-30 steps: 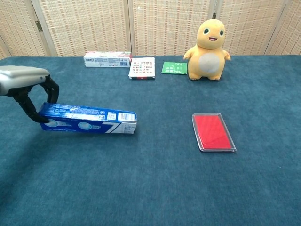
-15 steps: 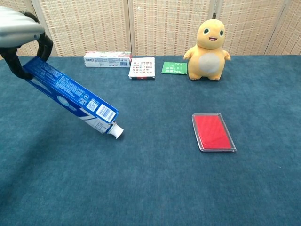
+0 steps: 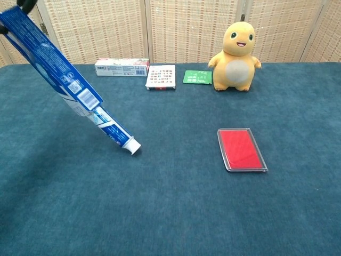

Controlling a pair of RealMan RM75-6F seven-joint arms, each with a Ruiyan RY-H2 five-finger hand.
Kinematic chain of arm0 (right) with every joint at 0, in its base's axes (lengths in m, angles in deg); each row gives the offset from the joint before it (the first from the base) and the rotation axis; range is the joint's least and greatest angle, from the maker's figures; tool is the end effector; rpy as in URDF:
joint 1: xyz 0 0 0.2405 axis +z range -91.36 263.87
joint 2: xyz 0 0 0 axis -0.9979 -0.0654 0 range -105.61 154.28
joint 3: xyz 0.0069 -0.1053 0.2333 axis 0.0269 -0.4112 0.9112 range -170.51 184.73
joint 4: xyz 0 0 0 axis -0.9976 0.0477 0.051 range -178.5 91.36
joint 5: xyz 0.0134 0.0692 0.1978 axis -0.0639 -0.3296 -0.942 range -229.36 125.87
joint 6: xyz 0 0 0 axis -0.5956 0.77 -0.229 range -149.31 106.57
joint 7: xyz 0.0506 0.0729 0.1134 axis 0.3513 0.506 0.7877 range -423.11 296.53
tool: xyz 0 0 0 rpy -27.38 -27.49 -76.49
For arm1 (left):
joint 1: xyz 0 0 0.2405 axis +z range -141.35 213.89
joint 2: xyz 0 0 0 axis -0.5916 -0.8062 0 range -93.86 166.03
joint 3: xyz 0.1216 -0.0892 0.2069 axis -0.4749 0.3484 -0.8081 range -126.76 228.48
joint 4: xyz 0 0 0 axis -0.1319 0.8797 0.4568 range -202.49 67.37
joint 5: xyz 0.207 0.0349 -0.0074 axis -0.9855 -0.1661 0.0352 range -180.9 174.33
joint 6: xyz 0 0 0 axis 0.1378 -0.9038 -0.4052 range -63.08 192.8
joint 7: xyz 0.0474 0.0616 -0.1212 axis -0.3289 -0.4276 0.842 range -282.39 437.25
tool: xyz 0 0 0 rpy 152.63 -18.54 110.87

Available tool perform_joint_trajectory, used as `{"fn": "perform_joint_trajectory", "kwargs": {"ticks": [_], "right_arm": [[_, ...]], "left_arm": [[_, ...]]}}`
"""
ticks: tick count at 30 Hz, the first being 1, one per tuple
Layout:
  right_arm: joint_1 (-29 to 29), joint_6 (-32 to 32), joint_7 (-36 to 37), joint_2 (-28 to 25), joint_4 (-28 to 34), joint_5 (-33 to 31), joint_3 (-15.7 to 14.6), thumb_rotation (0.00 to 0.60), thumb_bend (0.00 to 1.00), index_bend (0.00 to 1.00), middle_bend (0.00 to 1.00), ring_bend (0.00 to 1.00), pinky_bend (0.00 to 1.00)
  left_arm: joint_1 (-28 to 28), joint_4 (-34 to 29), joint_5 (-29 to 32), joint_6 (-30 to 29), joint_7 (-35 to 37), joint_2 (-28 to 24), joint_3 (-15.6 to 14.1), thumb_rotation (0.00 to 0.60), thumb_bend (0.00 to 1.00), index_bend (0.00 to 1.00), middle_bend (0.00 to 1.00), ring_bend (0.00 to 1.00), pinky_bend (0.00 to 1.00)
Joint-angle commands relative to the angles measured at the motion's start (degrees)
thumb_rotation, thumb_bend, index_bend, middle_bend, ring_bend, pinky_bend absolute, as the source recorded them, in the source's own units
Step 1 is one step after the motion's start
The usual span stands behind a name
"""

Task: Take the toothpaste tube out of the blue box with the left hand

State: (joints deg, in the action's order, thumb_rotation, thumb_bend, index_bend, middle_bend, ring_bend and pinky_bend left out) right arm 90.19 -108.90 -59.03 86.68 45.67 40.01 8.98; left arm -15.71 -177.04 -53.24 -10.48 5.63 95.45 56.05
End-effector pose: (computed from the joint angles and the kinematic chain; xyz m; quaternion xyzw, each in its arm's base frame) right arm -0.3124 -0.1727 0.1713 0.6176 -0.3611 0.4056 0.5690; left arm -0.1134 0.3561 0.1557 -0.7310 0.0046 -0.1519 0.6653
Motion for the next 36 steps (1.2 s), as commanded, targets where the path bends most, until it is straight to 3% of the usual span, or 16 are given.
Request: {"fn": "perform_joint_trajectory", "kwargs": {"ticks": [1, 7, 16, 20, 23, 27, 33, 36], "right_arm": [[0.14, 0.33, -0.33, 0.04, 0.15, -0.10, -0.02, 0.600, 0.20, 0.00, 0.00, 0.00, 0.00], [0.12, 0.41, -0.96, 0.12, 0.50, -0.33, -0.01, 0.600, 0.20, 0.00, 0.00, 0.00, 0.00], [0.11, 0.31, -0.81, 0.18, 0.40, -0.60, 0.17, 0.600, 0.20, 0.00, 0.00, 0.00, 0.00], [-0.07, -0.15, -0.78, 0.19, 0.46, -0.38, 0.13, 0.600, 0.20, 0.00, 0.00, 0.00, 0.00], [-0.24, -0.55, -0.74, 0.21, 0.42, -0.29, 0.13, 0.600, 0.20, 0.00, 0.00, 0.00, 0.00], [-0.23, -0.53, -1.03, 0.34, 0.46, -0.09, 0.03, 0.600, 0.20, 0.00, 0.00, 0.00, 0.00], [-0.12, -0.24, -1.19, 0.33, 0.51, -0.43, 0.16, 0.600, 0.20, 0.00, 0.00, 0.00, 0.00], [-0.11, -0.25, -1.02, 0.29, 0.48, -0.50, 0.21, 0.600, 0.20, 0.00, 0.00, 0.00, 0.00]], "left_arm": [[-0.24, -1.58, -1.02, -0.92, -0.42, -2.07, 0.50, 0.600, 0.20, 0.51, 0.44, 0.25, 0.04], [0.06, -2.58, -1.85, -0.71, 0.04, -4.59, 0.94, 0.600, 0.20, 0.51, 0.44, 0.25, 0.05], [4.32, -4.63, 0.78, 4.53, 20.76, -5.56, 3.92, 0.600, 0.20, 0.53, 0.44, 0.25, 0.06], [7.17, -3.84, 2.40, 9.43, 34.63, -4.53, 4.85, 0.600, 0.20, 0.55, 0.44, 0.25, 0.07], [9.80, -1.29, 2.74, 15.56, 48.54, -2.93, 5.57, 0.600, 0.20, 0.55, 0.45, 0.25, 0.07], [13.24, 7.17, -5.02, 21.26, 64.56, 2.44, 4.89, 0.600, 0.20, 0.55, 0.45, 0.23, 0.06], [14.30, 18.01, -12.78, 25.12, 73.50, 9.11, 2.70, 0.600, 0.20, 0.53, 0.45, 0.21, 0.05], [14.51, 22.00, -14.21, 26.63, 76.09, 11.86, 1.89, 0.600, 0.19, 0.47, 0.42, 0.14, 0.01]]}}
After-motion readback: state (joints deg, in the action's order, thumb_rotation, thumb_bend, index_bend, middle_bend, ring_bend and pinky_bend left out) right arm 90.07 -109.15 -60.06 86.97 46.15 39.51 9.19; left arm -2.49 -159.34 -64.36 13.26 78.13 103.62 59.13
